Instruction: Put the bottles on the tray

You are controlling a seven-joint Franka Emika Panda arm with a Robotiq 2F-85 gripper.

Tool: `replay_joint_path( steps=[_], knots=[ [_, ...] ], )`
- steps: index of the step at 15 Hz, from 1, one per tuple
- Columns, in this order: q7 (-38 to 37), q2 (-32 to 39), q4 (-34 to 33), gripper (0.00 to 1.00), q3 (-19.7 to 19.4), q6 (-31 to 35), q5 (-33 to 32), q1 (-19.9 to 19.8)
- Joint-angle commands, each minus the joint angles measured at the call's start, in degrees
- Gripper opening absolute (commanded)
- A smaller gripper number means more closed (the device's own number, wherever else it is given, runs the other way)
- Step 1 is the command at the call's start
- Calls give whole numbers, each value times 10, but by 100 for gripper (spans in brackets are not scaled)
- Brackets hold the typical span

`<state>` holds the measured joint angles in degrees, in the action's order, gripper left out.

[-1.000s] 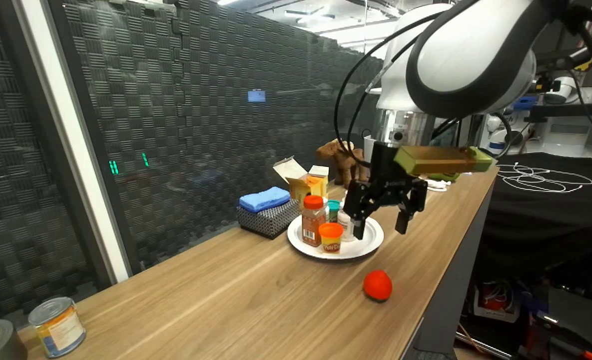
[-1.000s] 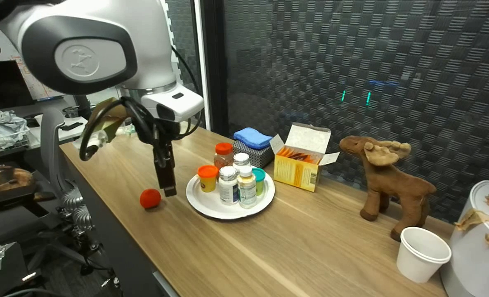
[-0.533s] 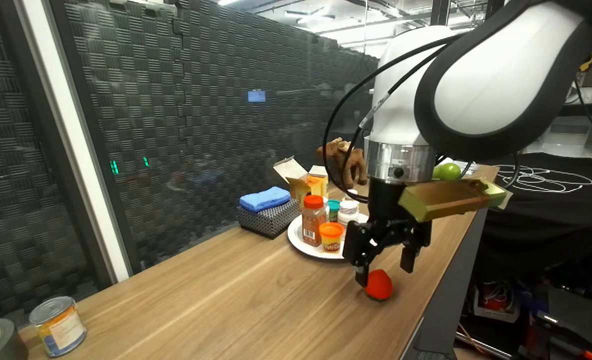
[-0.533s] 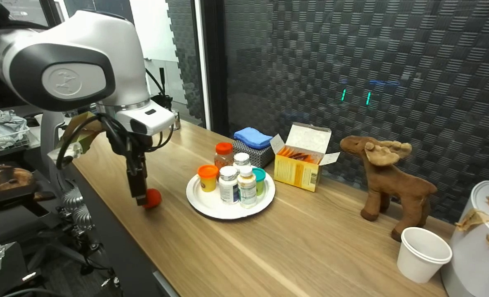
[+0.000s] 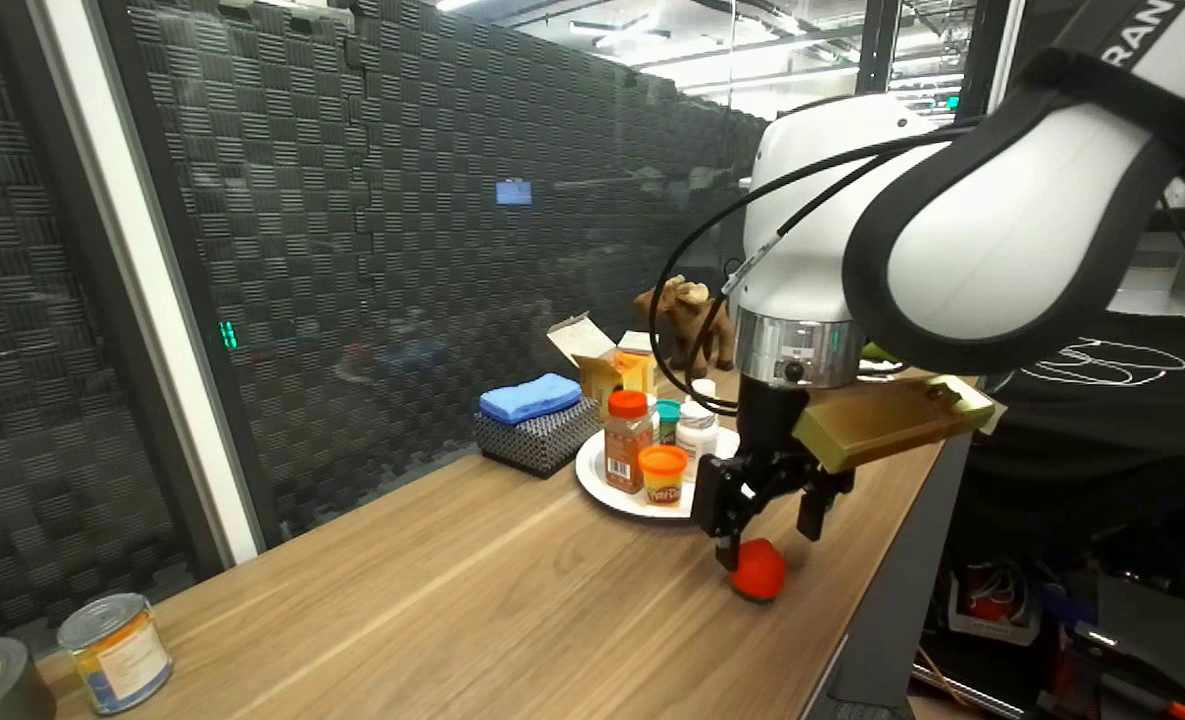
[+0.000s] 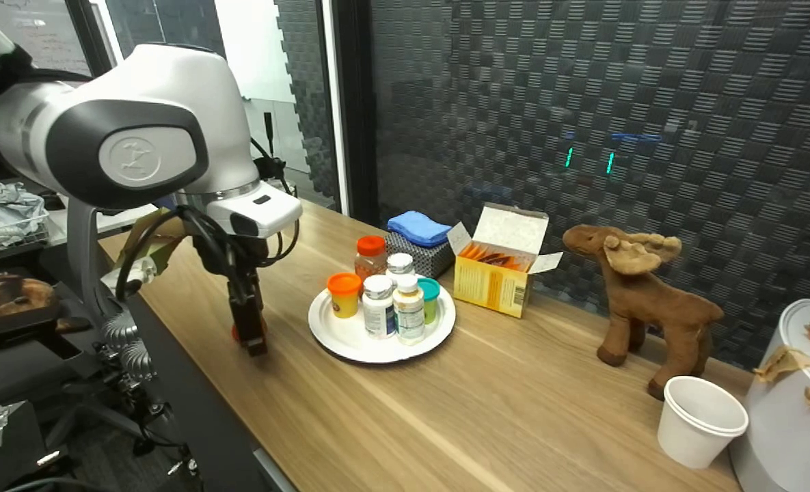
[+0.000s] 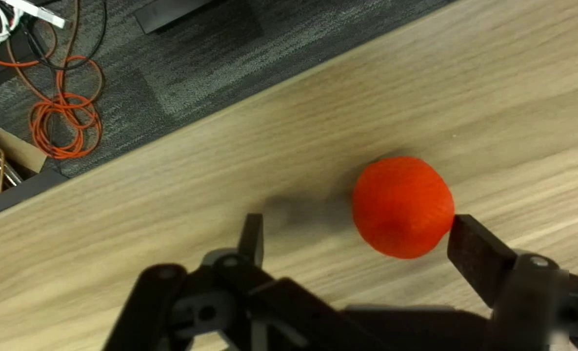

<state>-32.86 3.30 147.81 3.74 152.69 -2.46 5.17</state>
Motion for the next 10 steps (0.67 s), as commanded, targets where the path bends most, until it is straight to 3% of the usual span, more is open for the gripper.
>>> replay_joint_path(
  steps=[1,7,10],
  knots=[
    [-7,6,-5,65,-12,16,-12,-1],
    [-9,-2,4,19,-22,8,-6,-2],
    [-12,1,2,12,-24,6,-5,-1]
  ],
)
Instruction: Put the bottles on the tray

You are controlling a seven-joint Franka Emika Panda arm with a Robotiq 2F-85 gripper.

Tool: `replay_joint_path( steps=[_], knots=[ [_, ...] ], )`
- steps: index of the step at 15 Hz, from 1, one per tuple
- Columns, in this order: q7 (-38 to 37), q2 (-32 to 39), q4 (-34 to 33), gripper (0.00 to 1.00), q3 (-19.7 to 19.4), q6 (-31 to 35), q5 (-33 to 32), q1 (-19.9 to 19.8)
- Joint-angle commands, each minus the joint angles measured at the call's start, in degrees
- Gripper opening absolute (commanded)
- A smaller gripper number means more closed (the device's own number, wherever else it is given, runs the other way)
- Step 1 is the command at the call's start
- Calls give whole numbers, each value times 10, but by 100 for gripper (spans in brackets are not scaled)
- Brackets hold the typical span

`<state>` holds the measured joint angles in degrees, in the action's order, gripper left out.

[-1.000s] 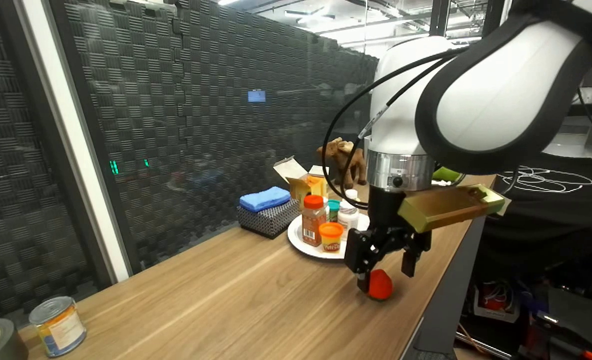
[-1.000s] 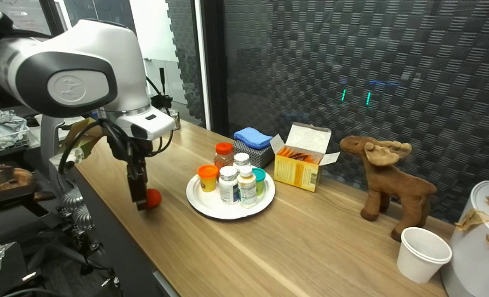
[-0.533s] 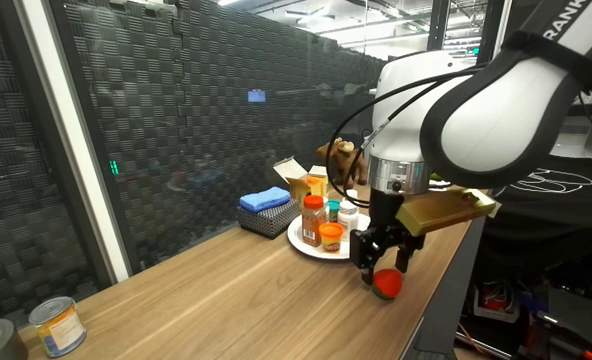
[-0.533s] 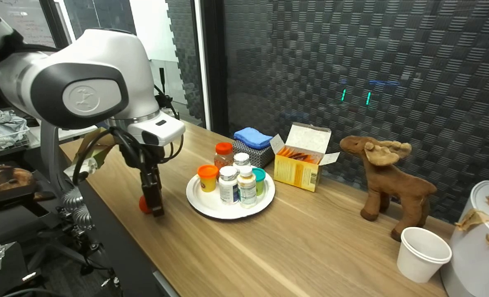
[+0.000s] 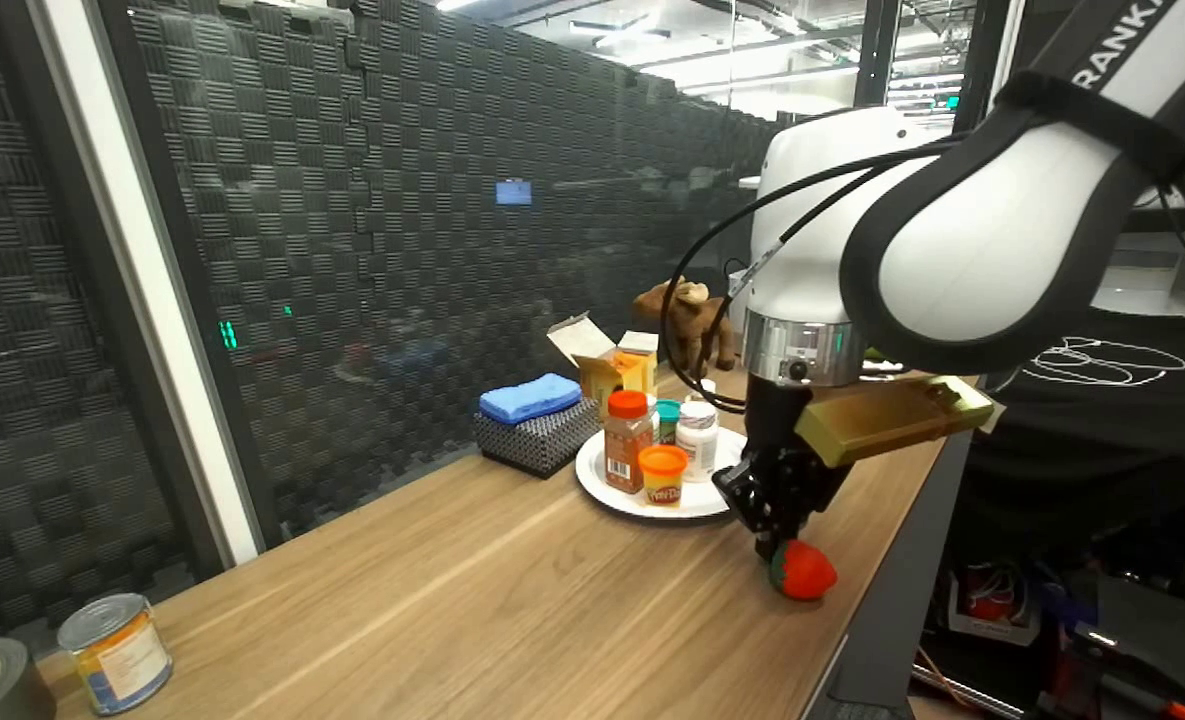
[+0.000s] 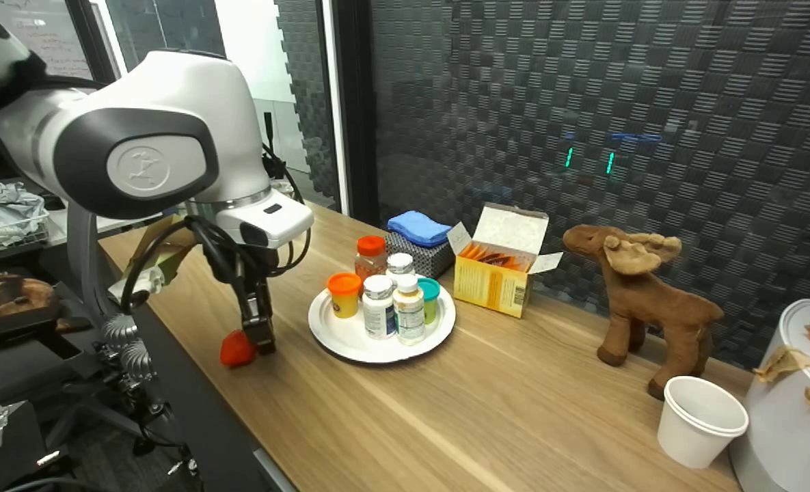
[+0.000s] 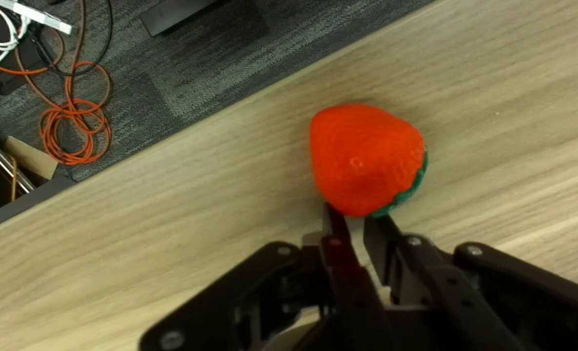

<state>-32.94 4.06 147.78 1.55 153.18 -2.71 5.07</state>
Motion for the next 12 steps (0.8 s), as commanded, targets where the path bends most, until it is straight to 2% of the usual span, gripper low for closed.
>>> replay_joint_path(
  steps=[1,2,3,5,8,11,12],
  knots=[
    [-15,-5,1,9,-3,2,-6,0],
    [-22,-3,0,18,-5,7,-11,0],
    [-32,-2,-1,40,-7,17,-19,0],
    [-41,0,-6,44,-10,37,-25,-1],
    [-40,-3,-19,66,-14,79,-17,-2],
    [-43,-16,-36,89,-16,48,-23,0],
    [-72,-21,-40,95,-12,25,-45,11]
  ],
)
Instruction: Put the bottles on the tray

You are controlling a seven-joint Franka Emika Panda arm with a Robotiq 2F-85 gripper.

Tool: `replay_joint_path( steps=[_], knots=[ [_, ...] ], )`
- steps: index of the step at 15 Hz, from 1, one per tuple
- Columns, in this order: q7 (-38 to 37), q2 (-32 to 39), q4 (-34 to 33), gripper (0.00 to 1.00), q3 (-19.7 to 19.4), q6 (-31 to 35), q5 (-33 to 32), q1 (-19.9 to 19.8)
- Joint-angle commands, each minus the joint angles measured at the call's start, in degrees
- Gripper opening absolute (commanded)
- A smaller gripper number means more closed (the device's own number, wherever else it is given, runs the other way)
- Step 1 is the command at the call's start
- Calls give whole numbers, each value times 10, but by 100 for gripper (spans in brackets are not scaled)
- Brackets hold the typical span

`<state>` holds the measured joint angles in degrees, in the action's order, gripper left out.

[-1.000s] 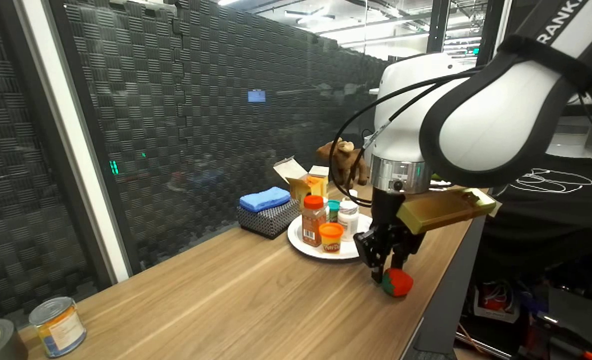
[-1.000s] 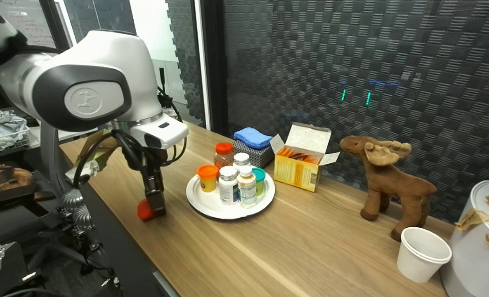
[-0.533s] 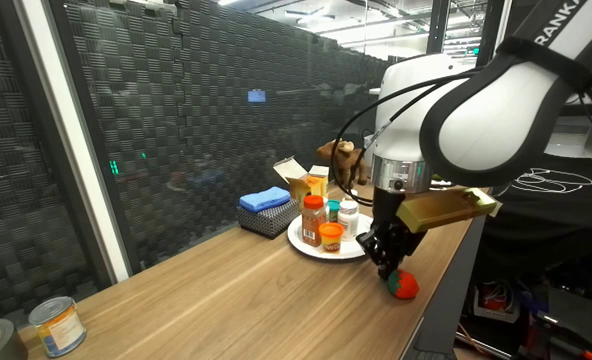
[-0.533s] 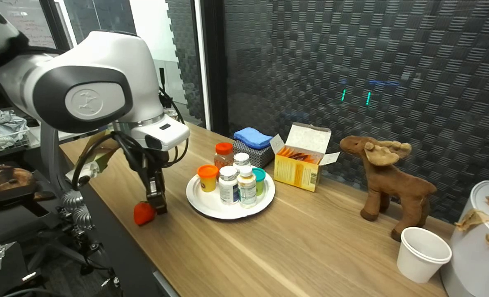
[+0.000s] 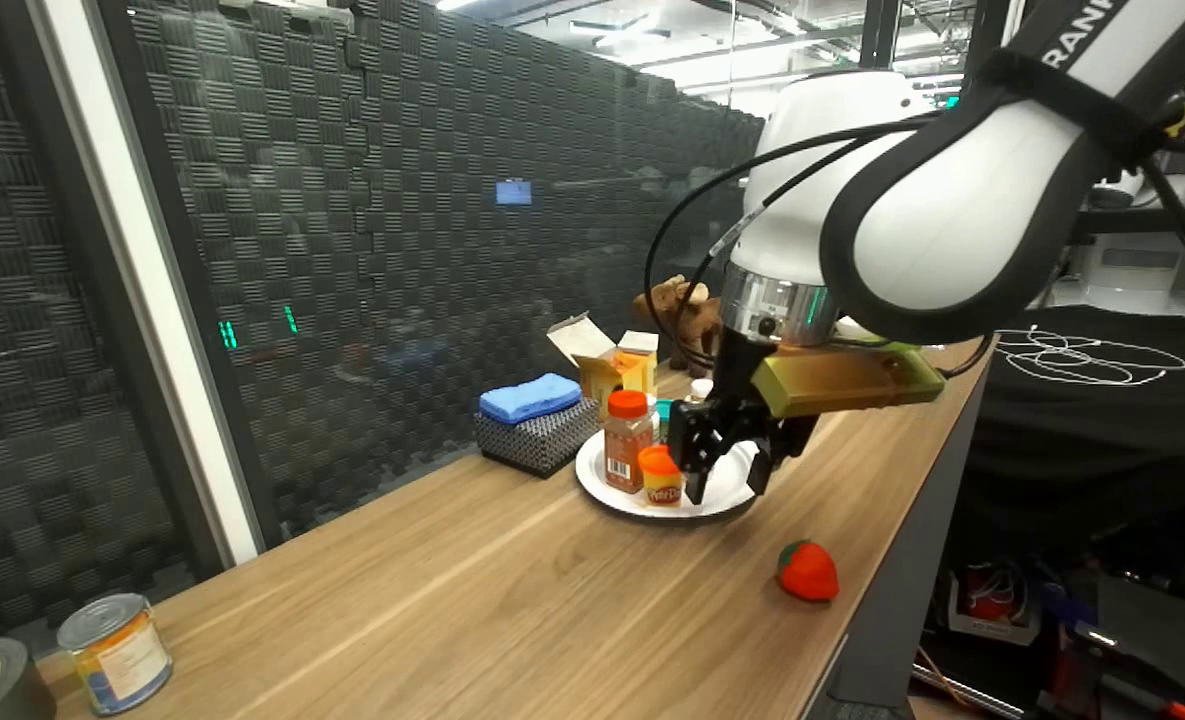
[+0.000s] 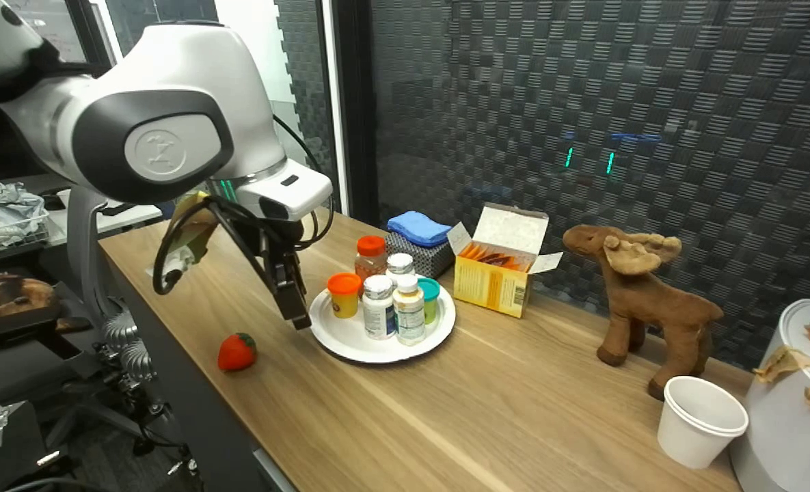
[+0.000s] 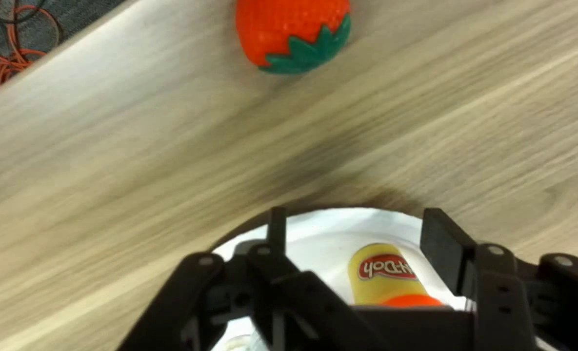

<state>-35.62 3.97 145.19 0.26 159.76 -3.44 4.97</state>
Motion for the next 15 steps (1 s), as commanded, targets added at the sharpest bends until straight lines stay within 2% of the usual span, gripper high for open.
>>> replay_joint_path(
  steps=[1,5,8,13,14,15],
  knots=[
    [-45,-27,-18,100,4,-75,-48,14],
    [-6,-50,-23,100,34,-197,-27,19],
    [11,-60,-18,100,54,-247,-11,24],
    [-36,-48,-5,100,63,-216,-42,22],
    [-54,-42,-4,100,62,-205,-54,20],
    [-36,-40,-2,100,46,-200,-62,5]
  ],
)
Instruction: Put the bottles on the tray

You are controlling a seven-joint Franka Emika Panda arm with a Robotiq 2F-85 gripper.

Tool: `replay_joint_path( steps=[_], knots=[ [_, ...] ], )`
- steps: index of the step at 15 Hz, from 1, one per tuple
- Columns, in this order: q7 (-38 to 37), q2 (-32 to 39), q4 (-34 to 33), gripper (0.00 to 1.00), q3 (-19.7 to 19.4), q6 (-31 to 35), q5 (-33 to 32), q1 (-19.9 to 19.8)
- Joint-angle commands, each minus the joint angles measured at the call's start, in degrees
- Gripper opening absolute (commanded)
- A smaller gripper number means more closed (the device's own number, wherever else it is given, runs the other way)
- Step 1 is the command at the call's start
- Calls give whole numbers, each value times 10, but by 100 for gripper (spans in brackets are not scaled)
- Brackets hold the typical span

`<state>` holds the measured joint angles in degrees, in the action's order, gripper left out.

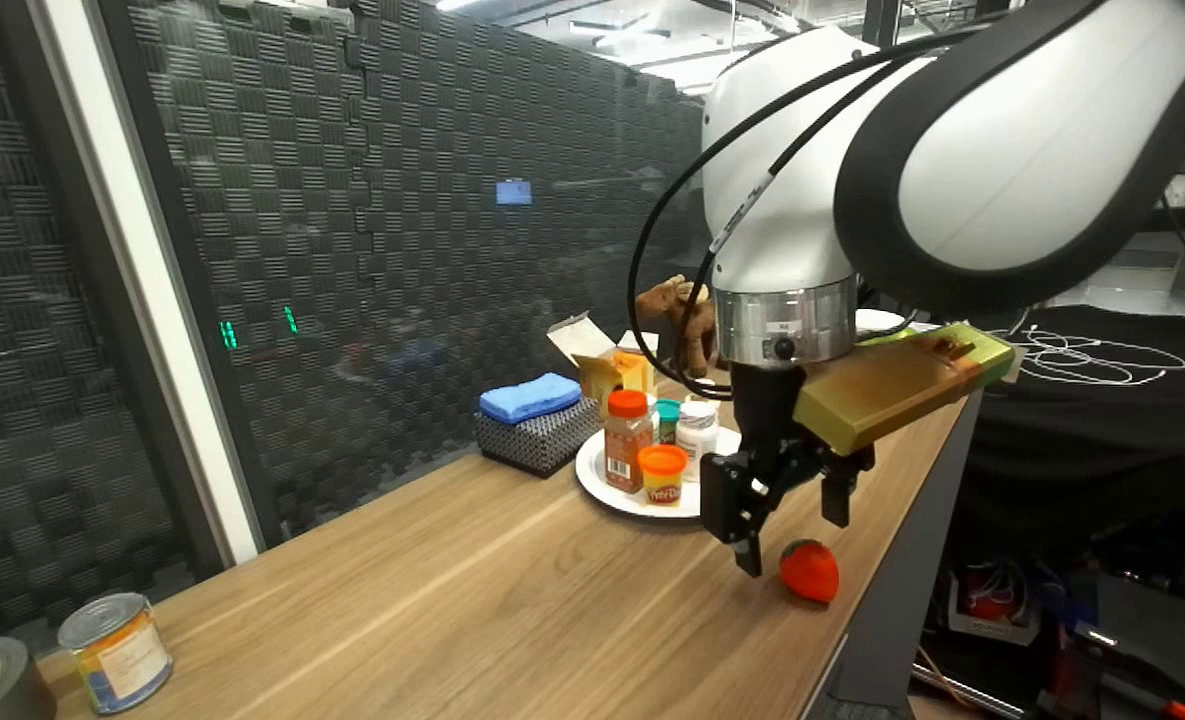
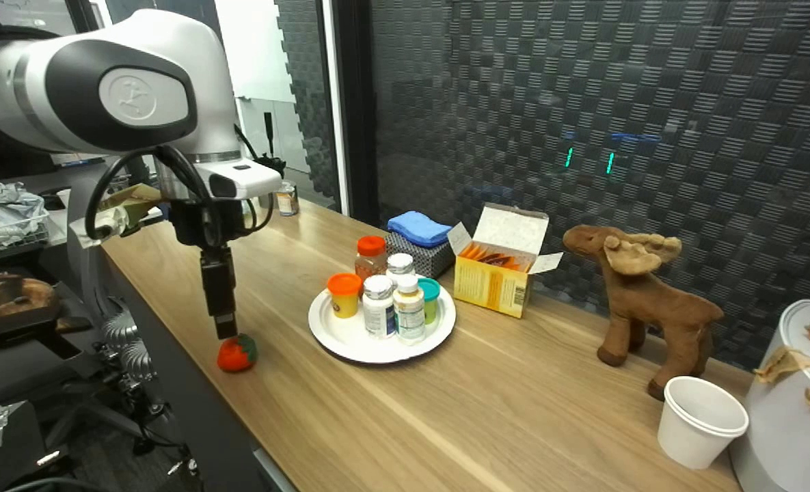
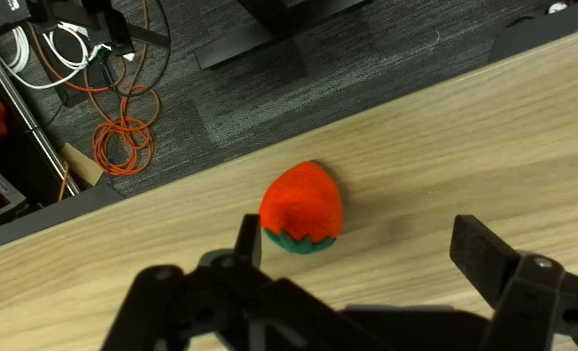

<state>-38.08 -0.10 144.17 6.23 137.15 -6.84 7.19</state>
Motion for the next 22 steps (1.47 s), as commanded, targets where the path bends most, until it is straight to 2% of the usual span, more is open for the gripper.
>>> replay_joint_path(
  steps=[1,4,7,12,22],
  knots=[
    [-13,4,11,100,-17,33,-31,-20],
    [-2,15,12,100,-33,42,-28,-34],
    [39,27,9,100,-45,41,1,-45],
    [125,30,11,100,-50,52,69,-53],
    [198,35,16,100,-42,50,184,-50]
  ],
)
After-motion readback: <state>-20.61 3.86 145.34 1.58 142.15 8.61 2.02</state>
